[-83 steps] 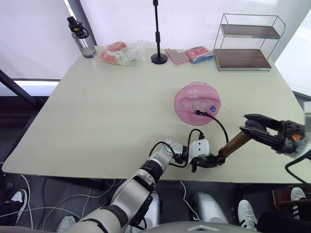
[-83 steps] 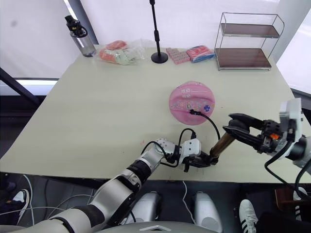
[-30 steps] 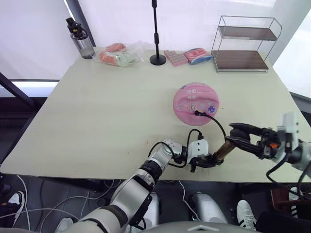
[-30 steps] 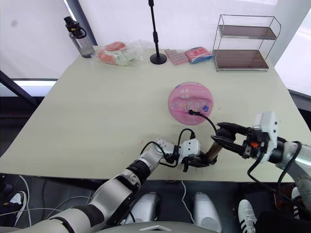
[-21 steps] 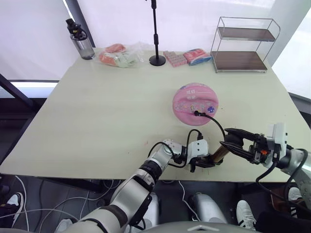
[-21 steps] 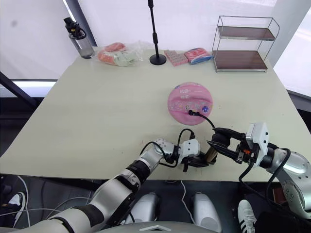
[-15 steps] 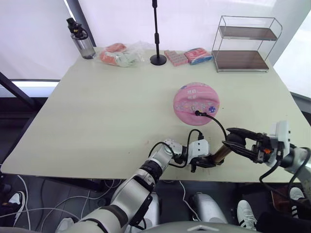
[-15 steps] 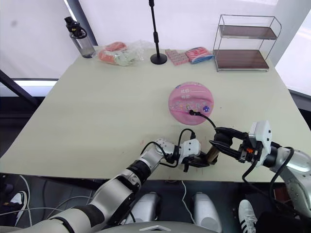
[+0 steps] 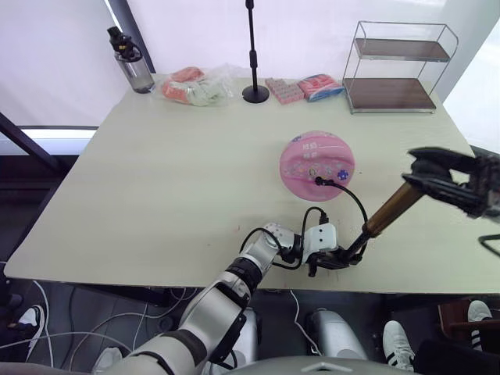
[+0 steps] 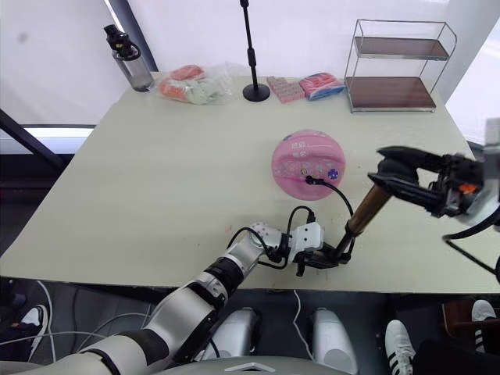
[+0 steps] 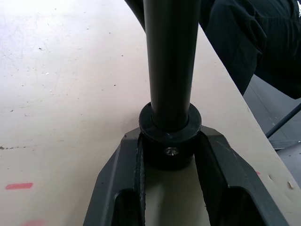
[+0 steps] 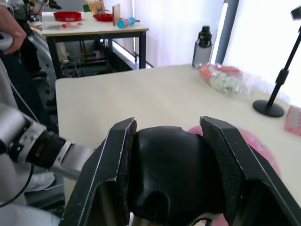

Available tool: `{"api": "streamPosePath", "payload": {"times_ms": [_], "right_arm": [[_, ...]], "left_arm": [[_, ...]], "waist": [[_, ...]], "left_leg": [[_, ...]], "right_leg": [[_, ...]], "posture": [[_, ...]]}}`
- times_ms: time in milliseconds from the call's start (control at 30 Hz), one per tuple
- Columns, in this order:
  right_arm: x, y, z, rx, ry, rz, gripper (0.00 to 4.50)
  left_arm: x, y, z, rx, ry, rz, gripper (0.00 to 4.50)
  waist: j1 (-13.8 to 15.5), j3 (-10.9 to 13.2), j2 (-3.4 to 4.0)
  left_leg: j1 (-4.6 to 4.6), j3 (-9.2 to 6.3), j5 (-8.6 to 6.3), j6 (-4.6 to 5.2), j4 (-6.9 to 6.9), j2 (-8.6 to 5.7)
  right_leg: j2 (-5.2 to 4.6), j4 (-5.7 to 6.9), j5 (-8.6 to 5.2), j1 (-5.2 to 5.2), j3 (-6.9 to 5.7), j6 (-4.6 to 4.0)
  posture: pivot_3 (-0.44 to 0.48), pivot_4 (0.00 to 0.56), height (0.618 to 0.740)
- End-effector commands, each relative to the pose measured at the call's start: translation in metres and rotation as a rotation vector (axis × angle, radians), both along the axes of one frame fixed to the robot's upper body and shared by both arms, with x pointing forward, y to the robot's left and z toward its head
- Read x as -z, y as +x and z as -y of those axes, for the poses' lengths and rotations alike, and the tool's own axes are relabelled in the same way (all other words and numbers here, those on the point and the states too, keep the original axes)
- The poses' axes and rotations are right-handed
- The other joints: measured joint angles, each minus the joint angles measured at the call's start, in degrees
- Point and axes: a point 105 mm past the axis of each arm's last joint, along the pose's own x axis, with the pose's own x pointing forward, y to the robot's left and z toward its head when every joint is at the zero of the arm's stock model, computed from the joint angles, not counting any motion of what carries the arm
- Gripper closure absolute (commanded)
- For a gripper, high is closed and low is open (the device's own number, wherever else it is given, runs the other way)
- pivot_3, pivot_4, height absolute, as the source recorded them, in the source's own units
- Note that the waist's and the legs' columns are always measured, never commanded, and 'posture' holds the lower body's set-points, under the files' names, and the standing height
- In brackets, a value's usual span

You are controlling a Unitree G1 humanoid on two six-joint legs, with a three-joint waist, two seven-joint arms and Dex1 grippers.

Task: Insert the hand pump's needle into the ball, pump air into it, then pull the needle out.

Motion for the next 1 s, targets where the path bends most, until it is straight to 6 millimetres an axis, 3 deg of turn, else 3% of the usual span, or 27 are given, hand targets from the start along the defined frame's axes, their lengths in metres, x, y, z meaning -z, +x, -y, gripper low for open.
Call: {"api": "streamPosePath", "payload": {"times_ms": [33, 333, 567, 800, 1000], "right_arm": [[-0.04, -0.008, 0.011, 0.047, 0.029, 0.13, 2.77], [-0.052, -0.007, 0.012, 0.043, 0.051, 0.127, 2.77], [0.015, 0.001, 0.003, 0.05, -0.058, -0.003, 2.77], [0.077, 0.002, -0.009, 0.013, -0.084, -0.118, 2.77], [0.127, 0.002, -0.012, 0.013, -0.149, -0.191, 2.77]], "left_arm": [[0.034, -0.009, -0.022, -0.033, 0.128, -0.085, 3.5], [0.034, -0.01, -0.021, -0.03, 0.126, -0.084, 3.5], [0.033, -0.01, -0.02, -0.031, 0.124, -0.083, 3.5], [0.033, -0.01, -0.019, -0.031, 0.124, -0.082, 3.5], [0.033, -0.008, -0.021, -0.039, 0.124, -0.081, 3.5]], "waist": [[0.01, 0.06, 0.0], [0.08, 0.33, 0.25], [0.24, 0.23, 0.15], [-0.29, -0.01, -0.24], [-0.24, -0.19, -0.41]], "left_leg": [[-0.02, 0.01, 0.0, 0.0, 0.0, -0.01], [-0.38, 0.0, 0.01, 0.01, 0.02, -0.02], [-0.73, -0.01, 0.01, 0.01, 0.06, -0.03], [0.1, -0.01, 0.0, 0.0, 0.05, 0.05], [0.12, -0.03, 0.0, 0.0, 0.02, 0.09]], "right_leg": [[-0.01, 0.0, 0.0, -0.01, 0.01, 0.0], [-0.01, 0.02, 0.04, -0.4, 0.01, 0.05], [0.03, 0.11, 0.08, -0.75, 0.02, 0.05], [0.08, 0.09, -0.04, 0.03, 0.01, -0.09], [0.11, 0.07, 0.03, 0.05, -0.01, 0.04]], "posture": [[0.0, 0.15, 0.731], [0.0, 0.15, 0.731], [0.0, 0.15, 0.731], [0.0, 0.15, 0.731], [0.0, 0.15, 0.731]]}}
